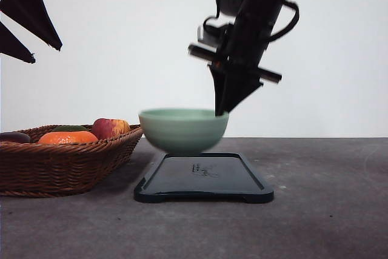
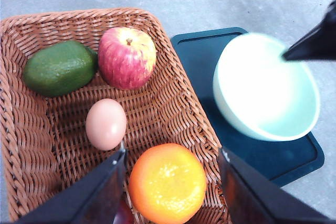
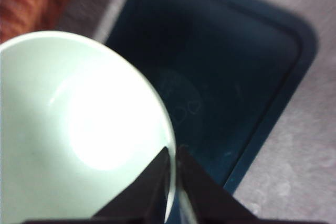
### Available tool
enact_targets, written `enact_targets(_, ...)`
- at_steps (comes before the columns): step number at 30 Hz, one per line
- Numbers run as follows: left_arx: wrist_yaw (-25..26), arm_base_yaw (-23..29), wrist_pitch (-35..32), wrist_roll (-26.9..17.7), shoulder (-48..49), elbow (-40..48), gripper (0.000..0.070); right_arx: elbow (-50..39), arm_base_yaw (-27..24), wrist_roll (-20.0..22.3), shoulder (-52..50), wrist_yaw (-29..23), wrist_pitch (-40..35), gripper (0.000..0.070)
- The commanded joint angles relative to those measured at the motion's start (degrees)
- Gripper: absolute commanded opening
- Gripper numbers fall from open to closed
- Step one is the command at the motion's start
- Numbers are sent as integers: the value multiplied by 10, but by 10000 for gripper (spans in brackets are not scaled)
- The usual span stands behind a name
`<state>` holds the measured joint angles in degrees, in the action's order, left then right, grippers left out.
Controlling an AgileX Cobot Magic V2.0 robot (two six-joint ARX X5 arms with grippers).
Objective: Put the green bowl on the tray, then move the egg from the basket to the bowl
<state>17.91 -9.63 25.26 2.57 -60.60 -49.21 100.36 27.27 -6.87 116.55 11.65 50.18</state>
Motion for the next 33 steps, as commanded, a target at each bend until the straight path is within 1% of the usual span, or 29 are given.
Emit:
enact_targets(1, 1, -2, -4, -4, -5, -10, 350, 14, 1, -9, 20, -9, -7, 0)
enact_targets(5, 1, -2, -4, -4, -5, -10, 350, 14, 0, -8, 33, -41, -7, 0)
enact_targets(9, 1, -2, -4, -4, -5, -10, 350, 14, -1, -6, 34, -37, -13, 8)
enact_targets(10, 1, -2, -5, -4, -5, -10, 350, 14, -1, -6, 34, -35, -14, 30)
enact_targets(13, 1, -2, -4, -4, -5, -10, 350, 14, -1, -6, 34, -27, -16, 168)
enact_targets(15, 1, -2, -4, -4, -5, -10, 350, 14, 0, -6, 34, -27, -19, 225)
enact_targets(18, 1, -2, -4, -4, -5, -10, 350, 20, 1, -6, 32, -27, -17, 228)
enact_targets(22, 1, -2, -4, -4, -5, -10, 350, 45, -2, 0, 13, -31, 28, 227)
enact_targets(25, 1, -2, -7, -4, -5, -10, 350, 43, -2, 3, -20, -32, 25, 226)
enact_targets(28, 1, -2, -8, -4, -5, -10, 350, 14, 1, 3, -62, -32, -6, 225)
enact_targets(33, 2, -2, -9, -4, -5, -10, 350, -107, 4, 3, -144, -28, -88, 225)
